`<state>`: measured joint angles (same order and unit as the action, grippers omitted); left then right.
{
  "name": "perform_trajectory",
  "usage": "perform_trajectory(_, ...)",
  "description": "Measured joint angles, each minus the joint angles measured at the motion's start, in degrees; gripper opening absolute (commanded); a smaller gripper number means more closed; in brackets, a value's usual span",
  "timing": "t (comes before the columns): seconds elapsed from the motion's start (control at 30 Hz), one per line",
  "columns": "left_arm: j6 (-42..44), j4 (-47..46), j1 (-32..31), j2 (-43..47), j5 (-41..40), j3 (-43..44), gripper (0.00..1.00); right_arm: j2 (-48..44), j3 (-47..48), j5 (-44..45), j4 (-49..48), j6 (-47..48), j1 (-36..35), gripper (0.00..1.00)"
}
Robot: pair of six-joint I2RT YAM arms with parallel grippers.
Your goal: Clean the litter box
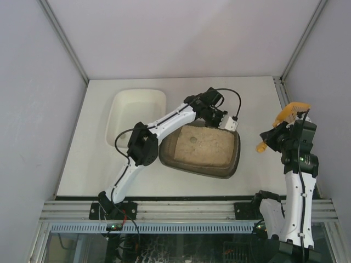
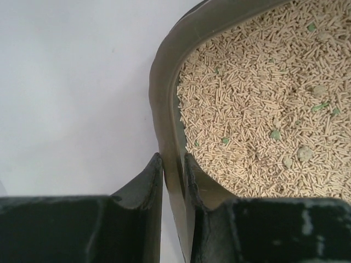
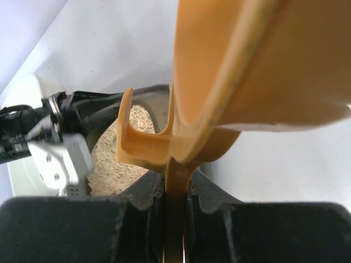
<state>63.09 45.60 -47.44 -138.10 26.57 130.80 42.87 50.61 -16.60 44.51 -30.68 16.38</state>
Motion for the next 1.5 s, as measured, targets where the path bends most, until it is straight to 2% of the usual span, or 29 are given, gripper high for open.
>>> perform_trajectory(0.2, 23.3, 5.6, -1.6, -0.5, 4.7, 1.1, 0.00, -2.1, -0.7, 4.1, 2.2, 0.3, 0.5, 0.00)
perform_trajectory(0.37, 39.3, 9.3, -3.1, -1.0, 8.0, 1.6, 0.00, -3.3, -2.2, 5.6, 3.8, 0.3, 2.0, 0.00)
perform_trajectory(0.53, 49.9, 15.2, -4.1, -1.5, 10.6, 2.8, 0.00, -4.1, -3.2, 5.7, 4.6, 0.3, 3.1, 0.00)
perform_trajectory(0.67, 52.7, 17.4, -4.3, -1.5, 11.6, 2.8, 0.01, -4.1, -4.6, 4.9, 4.6, 0.3, 3.6, 0.00)
perform_trajectory(0.7, 53.2, 17.6, -4.3, -1.5, 11.7, 2.8, 0.07, -4.1, -5.0, 4.6, 4.5, 0.3, 3.7, 0.00)
perform_trajectory(0.77, 54.0, 17.4, -4.4, -1.3, 11.8, 2.4, 0.40, -4.1, -5.8, 3.8, 4.5, 0.2, 4.0, 0.00)
perform_trajectory(0.8, 54.3, 17.0, -4.4, -0.9, 11.8, 1.6, 0.65, -4.1, -6.0, 3.4, 4.5, 0.2, 4.2, 0.00)
perform_trajectory(0.83, 54.9, 16.5, -4.4, -0.4, 11.6, 0.5, 0.95, -4.0, -6.2, 2.9, 4.5, 0.3, 4.3, 0.00)
perform_trajectory(0.87, 54.8, 17.1, -4.4, 0.4, 11.3, -1.2, 1.00, -3.9, -6.3, 2.3, 4.4, 0.2, 4.3, 0.00)
perform_trajectory(1.1, 55.7, 18.6, -4.5, 3.9, 9.4, -5.2, 1.00, -3.9, -6.4, -3.0, 2.6, 0.3, 4.6, 0.00)
perform_trajectory(1.27, 54.2, 14.6, -3.8, 10.3, 9.3, -5.0, 1.00, -4.1, -4.7, -6.3, 2.5, 0.4, 4.5, 0.00)
perform_trajectory(1.4, 44.8, 9.0, -1.4, 17.8, 9.0, -5.0, 1.00, -2.5, 0.5, -6.6, 2.6, 1.9, 2.8, 0.00)
perform_trajectory(1.5, 30.2, 0.3, 2.3, 25.9, 5.9, -7.5, 1.00, 0.8, 5.6, -5.8, 2.6, 3.9, -0.9, 0.00)
